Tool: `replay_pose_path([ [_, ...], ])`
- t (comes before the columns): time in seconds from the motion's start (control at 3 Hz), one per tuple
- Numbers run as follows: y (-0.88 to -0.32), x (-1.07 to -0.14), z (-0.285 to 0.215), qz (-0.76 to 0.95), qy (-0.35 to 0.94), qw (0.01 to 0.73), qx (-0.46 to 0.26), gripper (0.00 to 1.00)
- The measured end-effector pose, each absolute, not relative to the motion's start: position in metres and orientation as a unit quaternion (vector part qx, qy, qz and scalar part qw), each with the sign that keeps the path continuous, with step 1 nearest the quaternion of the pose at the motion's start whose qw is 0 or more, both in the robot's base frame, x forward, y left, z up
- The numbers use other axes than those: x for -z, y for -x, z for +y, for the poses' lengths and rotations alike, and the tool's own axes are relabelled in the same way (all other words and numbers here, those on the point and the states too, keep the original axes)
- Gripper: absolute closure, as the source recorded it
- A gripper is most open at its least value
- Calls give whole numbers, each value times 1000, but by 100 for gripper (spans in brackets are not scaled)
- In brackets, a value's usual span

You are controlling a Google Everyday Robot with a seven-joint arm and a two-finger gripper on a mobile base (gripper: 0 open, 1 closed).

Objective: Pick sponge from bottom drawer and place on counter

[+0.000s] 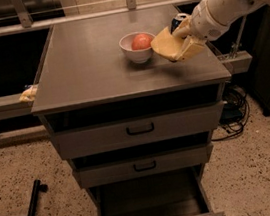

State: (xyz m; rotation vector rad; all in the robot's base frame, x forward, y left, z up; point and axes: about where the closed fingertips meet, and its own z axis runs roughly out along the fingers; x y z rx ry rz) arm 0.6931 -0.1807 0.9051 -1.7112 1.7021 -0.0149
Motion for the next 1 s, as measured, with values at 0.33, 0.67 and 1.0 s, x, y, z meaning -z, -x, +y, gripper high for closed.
replay_pose_path([
  [0.33, -693, -905, -181, 659, 663, 356, 6, 11],
  [0.67, -693, -905, -181, 659, 663, 356, 6, 0],
  [1.0, -693, -905, -181, 659, 663, 356, 6, 0],
])
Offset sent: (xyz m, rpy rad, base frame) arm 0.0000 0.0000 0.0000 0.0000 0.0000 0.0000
